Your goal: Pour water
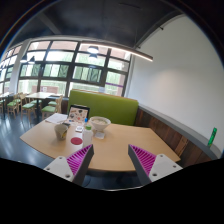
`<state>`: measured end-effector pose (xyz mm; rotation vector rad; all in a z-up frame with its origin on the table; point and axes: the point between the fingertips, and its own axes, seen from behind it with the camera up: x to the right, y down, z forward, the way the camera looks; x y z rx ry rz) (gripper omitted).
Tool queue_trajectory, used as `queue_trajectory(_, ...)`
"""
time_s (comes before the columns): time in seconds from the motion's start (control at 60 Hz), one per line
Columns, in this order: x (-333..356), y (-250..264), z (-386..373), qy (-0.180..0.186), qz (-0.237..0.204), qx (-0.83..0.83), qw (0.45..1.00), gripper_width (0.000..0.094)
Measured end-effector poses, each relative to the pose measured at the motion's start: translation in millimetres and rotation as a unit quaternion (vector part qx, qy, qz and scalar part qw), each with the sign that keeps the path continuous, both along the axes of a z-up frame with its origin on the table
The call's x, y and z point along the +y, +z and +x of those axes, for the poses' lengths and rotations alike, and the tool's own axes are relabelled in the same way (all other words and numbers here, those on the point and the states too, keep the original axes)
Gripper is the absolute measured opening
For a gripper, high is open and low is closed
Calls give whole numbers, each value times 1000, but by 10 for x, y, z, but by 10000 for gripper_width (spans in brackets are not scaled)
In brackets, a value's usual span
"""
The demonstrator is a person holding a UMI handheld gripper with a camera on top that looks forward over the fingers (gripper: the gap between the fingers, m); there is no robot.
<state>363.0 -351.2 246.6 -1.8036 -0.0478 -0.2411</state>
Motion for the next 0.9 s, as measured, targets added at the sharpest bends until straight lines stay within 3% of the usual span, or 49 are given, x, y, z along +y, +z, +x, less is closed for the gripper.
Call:
queue_trajectory(0.283,125,-347,-165,13,-12,29,999,800)
queue_trajectory(0.45,531,-910,-486,40,-37,84,995,802)
queue_trajectory(0.6,1147,-1232,-839,63,-20,96,993,801)
queue_trajectory(0.75,1963,-1445,-975,49,9,99,994,801)
queue_trajectory(0.9,2640,-1628,-960,21,-2,95,995,802)
